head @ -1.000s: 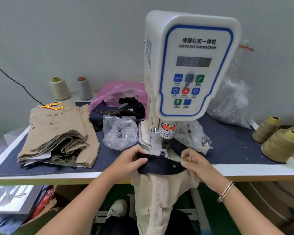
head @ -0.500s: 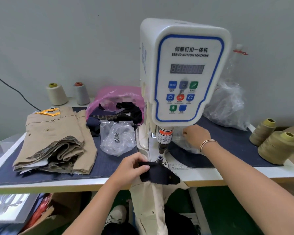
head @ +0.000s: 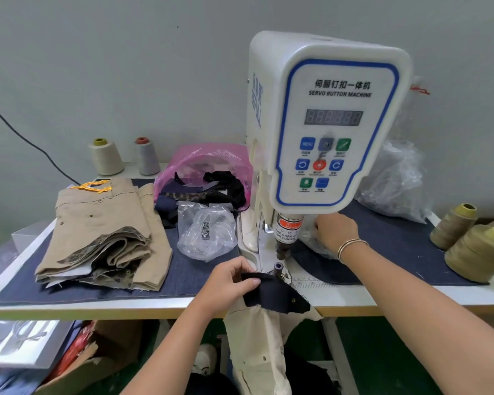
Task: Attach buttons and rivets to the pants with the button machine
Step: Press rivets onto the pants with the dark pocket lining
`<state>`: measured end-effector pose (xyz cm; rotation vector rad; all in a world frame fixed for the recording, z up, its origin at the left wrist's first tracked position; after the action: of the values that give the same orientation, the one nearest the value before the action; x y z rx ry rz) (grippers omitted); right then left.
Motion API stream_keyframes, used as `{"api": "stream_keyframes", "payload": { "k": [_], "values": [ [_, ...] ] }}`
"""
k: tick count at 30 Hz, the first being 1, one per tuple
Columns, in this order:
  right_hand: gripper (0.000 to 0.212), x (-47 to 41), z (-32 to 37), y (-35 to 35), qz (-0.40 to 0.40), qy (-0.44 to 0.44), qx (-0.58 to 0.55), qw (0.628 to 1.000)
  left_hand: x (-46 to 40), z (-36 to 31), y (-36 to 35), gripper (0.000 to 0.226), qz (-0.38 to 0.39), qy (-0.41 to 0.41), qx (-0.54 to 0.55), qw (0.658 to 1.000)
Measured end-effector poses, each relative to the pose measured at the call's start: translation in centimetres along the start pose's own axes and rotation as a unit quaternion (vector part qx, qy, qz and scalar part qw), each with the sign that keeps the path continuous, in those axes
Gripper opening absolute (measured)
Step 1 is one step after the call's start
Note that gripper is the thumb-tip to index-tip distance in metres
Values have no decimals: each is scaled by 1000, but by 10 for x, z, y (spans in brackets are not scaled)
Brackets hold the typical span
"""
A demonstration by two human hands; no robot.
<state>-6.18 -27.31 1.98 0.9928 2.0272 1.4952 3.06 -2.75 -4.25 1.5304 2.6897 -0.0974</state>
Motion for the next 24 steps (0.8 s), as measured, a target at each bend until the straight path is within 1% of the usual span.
{"api": "stream_keyframes", "payload": {
  "k": [1, 4, 6, 10, 13, 15, 18, 20, 21, 22, 24],
  "values": [
    [19, 2, -3, -2, -25, 4, -23, 999, 0, 0, 0, 19, 1, 1, 3, 1000],
    [38, 6, -15, -12, -94, 4, -118, 989, 0, 2, 1, 18, 2, 6, 7, 1000],
    [42, 9, -19, -17, -110, 1, -153, 982, 0, 2, 1, 17, 0, 12, 12, 1000],
    [49, 13, -22, -21, -116, 1, -203, 972, 0, 2, 1, 17, -2, 15, 9, 1000],
    [46, 14, -23, -20, -104, 8, -244, 964, 1, 2, 0, 18, -4, 16, 11, 1000],
    [35, 15, -28, -19, -102, -7, -296, 950, 0, 2, 0, 18, -4, 15, 9, 1000],
    [9, 31, -40, -9, -122, -44, -412, 902, 0, 3, 1, 20, 0, 15, 12, 1000],
    [8, 55, -41, 0, -140, -60, -499, 853, -1, 4, 2, 20, 4, 16, 20, 1000],
    [10, 69, -35, 4, -124, -55, -546, 827, -2, 4, 2, 20, 6, 17, 23, 1000],
    [10, 81, -26, 5, -85, -38, -587, 804, -2, 4, 2, 19, 6, 18, 23, 1000],
    [7, 103, -1, 4, 20, 10, -626, 780, -3, 5, 3, 18, 5, 18, 21, 1000]
  ]
}}
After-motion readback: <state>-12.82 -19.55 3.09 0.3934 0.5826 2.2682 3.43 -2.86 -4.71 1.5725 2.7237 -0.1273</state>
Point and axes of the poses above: each hand's wrist, its own x-axis away from the middle knuckle, its own y-axis out of the back of the hand, z = x × y, the point moved 1 cm from there along -x, towards the middle knuckle, and after that the axes turned 14 degrees about x, right-handed, at the moved point
